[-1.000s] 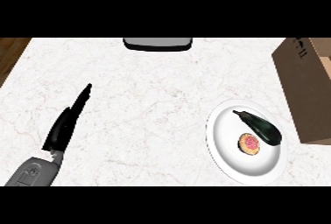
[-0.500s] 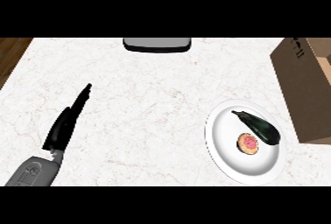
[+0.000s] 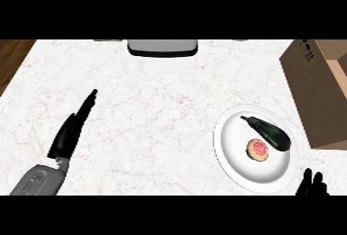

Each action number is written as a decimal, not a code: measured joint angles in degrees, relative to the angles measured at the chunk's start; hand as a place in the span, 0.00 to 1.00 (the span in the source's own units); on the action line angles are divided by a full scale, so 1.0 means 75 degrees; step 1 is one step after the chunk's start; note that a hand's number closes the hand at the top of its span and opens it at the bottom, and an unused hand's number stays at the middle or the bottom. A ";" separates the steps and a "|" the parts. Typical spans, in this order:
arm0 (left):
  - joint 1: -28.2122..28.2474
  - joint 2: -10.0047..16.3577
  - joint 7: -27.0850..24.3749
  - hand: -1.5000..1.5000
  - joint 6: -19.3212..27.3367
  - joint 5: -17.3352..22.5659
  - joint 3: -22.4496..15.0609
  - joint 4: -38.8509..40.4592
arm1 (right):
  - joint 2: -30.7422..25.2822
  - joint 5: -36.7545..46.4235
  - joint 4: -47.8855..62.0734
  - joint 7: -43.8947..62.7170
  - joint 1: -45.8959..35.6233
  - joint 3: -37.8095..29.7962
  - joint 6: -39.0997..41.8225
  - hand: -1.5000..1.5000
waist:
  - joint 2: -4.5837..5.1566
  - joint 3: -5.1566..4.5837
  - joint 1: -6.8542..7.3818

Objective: Pick the cupcake from the plate and place it in the cardboard box

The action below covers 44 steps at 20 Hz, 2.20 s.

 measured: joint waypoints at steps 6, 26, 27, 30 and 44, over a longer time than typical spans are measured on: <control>0.0112 -0.0151 -0.0239 0.50 -0.0179 -0.0189 0.0256 0.0191 | -0.0006 0.0236 0.0787 0.0969 -0.1620 -0.0002 0.0836 0.00 | -0.0042 0.0007 -0.0057; 0.0259 -0.0536 0.0001 0.50 -0.0840 -0.0842 0.0997 -0.0111 | -0.0143 -0.0997 0.2367 0.0698 -0.3126 -0.0773 0.0632 0.00 | -0.0159 -0.0105 -0.0123; 0.0173 -0.0592 0.0022 0.50 -0.0838 -0.0880 0.1010 -0.0043 | -0.0145 -0.1066 0.2492 0.0663 -0.3266 -0.0859 0.0617 0.00 | -0.0160 -0.0110 -0.0128; 0.0264 -0.0554 0.0066 0.50 -0.0956 -0.0873 0.1122 -0.0221 | -0.0179 -0.1360 0.2662 0.0503 -0.3385 -0.1058 0.0549 1.00 | -0.0169 -0.0116 -0.0115; 0.0131 -0.0605 0.0012 0.50 -0.1247 -0.0984 0.1463 -0.0052 | 0.0003 0.1166 0.3143 0.0926 -0.3876 -0.1154 0.0556 1.00 | -0.0148 -0.0053 -0.0095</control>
